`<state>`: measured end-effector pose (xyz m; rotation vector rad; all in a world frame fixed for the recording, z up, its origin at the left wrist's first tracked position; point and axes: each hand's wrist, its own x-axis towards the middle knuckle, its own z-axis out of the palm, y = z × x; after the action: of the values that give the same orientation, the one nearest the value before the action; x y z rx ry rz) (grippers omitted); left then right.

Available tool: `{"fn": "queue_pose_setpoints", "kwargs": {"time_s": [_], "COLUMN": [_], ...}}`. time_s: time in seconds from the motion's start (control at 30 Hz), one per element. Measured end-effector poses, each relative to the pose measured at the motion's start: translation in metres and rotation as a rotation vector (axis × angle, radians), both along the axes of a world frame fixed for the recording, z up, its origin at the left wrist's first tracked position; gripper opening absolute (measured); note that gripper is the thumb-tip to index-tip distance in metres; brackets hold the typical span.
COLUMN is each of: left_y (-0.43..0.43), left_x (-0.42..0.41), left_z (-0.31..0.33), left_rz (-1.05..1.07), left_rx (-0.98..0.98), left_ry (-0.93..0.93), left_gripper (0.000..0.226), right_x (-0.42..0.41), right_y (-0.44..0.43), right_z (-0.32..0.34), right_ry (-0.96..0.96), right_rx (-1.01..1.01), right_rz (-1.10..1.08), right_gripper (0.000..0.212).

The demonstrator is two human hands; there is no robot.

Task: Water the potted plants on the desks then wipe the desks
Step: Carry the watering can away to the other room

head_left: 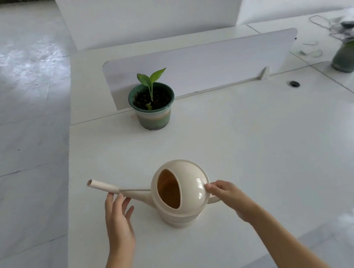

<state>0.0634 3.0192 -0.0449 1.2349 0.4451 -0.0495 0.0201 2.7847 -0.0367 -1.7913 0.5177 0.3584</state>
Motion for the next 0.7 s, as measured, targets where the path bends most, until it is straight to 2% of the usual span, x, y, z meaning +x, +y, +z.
{"fn": "queue_pose_setpoints", "kwargs": {"time_s": [0.07,0.1,0.23,0.3,0.5,0.6,0.7], "left_y": [-0.003,-0.006,-0.024,-0.036,-0.089,-0.117,-0.144], "left_x": [0.002,0.003,0.001,-0.005,-0.059,-0.098,-0.145], "left_z": [0.002,0.005,0.015,0.019,0.03,0.036,0.041], "left_rz": [-0.07,-0.112,-0.362,-0.488,-0.85,-1.025,-1.159], "left_rx": [-0.016,-0.023,-0.043,-0.043,-0.022,-0.056,-0.083], "left_ry": [-0.007,-0.015,-0.038,-0.027,-0.008,-0.012,-0.032], "left_gripper": [0.039,0.039,0.035,0.04,0.04,0.037,0.039], "right_x": [-0.017,-0.028,-0.085,-0.117,-0.222,-0.281,-0.341], "right_y": [0.0,0.001,0.007,0.01,0.017,0.019,0.023], "right_z": [0.002,0.005,0.018,0.022,0.03,0.036,0.045], "right_ry": [-0.025,-0.036,-0.084,-0.108,-0.191,-0.237,-0.296], "right_rx": [0.066,0.09,0.167,0.177,0.144,0.139,0.128], "right_rz": [-0.041,-0.087,-0.406,-0.545,-1.003,-1.17,-1.295], "right_gripper": [0.09,0.084,0.042,0.029,0.04,0.031,0.036]}}
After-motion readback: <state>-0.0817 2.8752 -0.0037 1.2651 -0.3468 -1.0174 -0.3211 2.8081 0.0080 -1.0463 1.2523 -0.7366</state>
